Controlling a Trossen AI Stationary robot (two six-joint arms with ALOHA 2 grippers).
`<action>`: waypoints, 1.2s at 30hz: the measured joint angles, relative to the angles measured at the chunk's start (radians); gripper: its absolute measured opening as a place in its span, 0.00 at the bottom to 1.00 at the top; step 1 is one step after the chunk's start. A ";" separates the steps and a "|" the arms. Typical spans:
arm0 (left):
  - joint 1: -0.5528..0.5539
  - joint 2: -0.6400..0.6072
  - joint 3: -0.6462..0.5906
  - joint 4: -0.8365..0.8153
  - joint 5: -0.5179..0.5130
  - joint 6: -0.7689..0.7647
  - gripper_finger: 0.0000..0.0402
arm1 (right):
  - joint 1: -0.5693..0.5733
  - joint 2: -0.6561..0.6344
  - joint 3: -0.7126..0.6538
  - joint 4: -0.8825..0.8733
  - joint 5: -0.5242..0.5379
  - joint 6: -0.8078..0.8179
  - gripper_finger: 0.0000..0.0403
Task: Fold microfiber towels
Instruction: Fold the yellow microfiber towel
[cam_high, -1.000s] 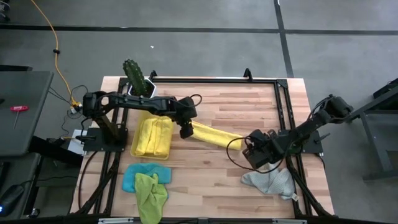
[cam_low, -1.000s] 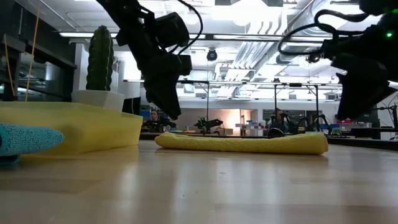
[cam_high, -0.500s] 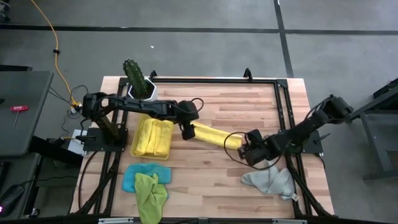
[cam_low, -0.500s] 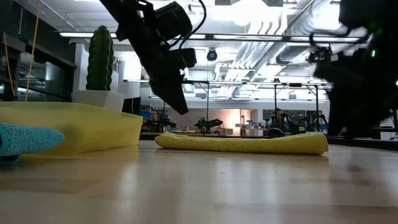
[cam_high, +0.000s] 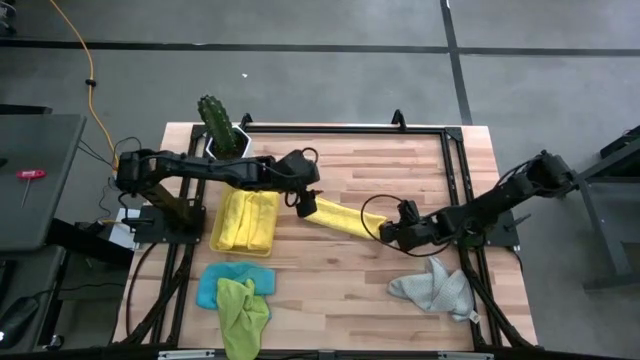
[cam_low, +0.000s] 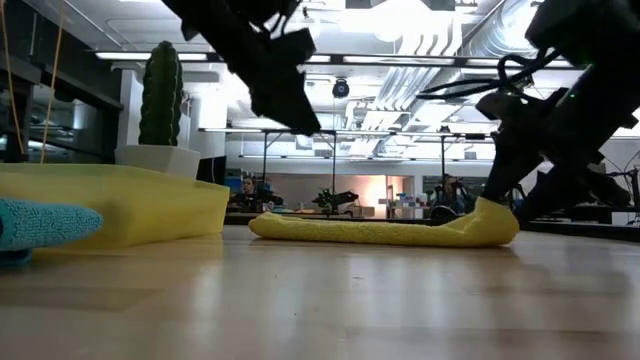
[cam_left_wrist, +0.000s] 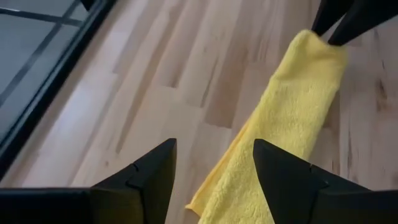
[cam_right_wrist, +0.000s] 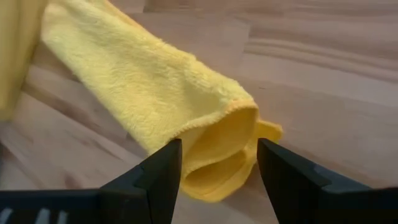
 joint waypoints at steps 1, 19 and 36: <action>-0.001 -0.013 0.000 -0.003 -0.004 -0.009 0.50 | -0.007 -0.001 0.000 -0.010 -0.013 0.000 0.50; -0.074 -0.047 -0.011 -0.016 -0.097 -0.049 0.50 | -0.010 -0.072 0.085 -0.279 0.016 0.050 0.50; -0.079 -0.047 -0.012 -0.014 -0.097 -0.047 0.50 | -0.031 0.159 0.120 -0.136 -0.109 0.069 0.50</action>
